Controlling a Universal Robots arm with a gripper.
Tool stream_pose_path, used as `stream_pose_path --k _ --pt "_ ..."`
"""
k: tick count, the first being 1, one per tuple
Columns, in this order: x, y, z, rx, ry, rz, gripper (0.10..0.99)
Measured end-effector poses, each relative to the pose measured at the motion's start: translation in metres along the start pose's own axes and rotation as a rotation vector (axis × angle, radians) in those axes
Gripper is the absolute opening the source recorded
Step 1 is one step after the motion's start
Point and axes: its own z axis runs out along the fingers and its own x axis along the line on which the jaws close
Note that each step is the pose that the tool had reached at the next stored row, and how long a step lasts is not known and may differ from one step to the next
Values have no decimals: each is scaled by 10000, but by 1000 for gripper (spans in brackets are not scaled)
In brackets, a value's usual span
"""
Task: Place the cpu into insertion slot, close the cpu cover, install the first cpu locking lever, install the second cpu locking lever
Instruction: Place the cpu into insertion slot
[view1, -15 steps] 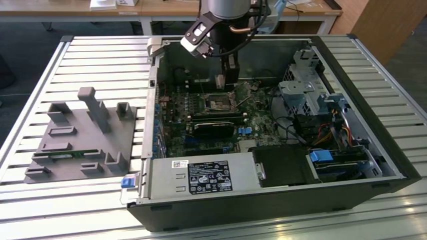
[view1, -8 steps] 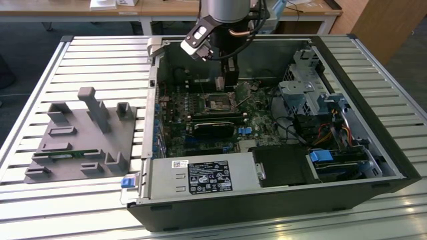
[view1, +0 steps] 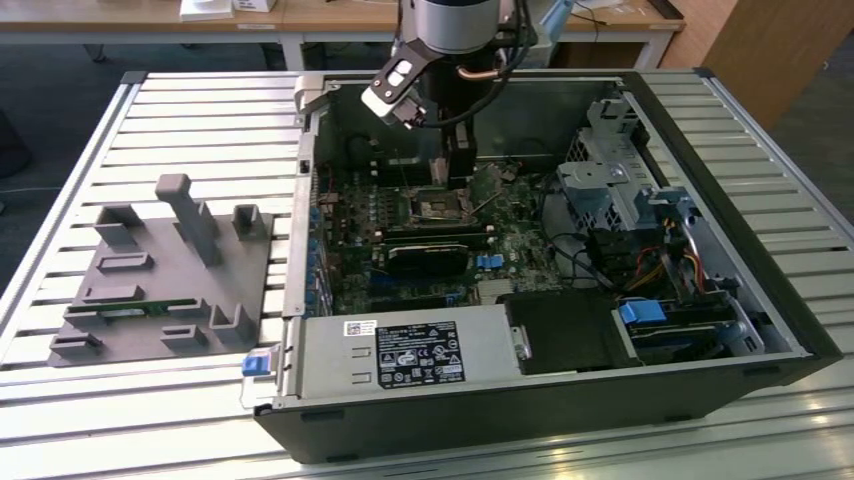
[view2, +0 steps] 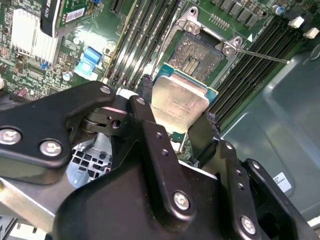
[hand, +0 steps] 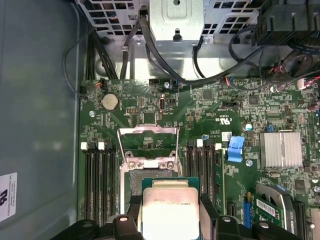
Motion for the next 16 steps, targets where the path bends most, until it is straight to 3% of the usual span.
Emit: stream_pose_path --k 7,16 --pt "-1 -6 62 4 23 -263 537" --pt "0 -7 77 5 27 -305 537"
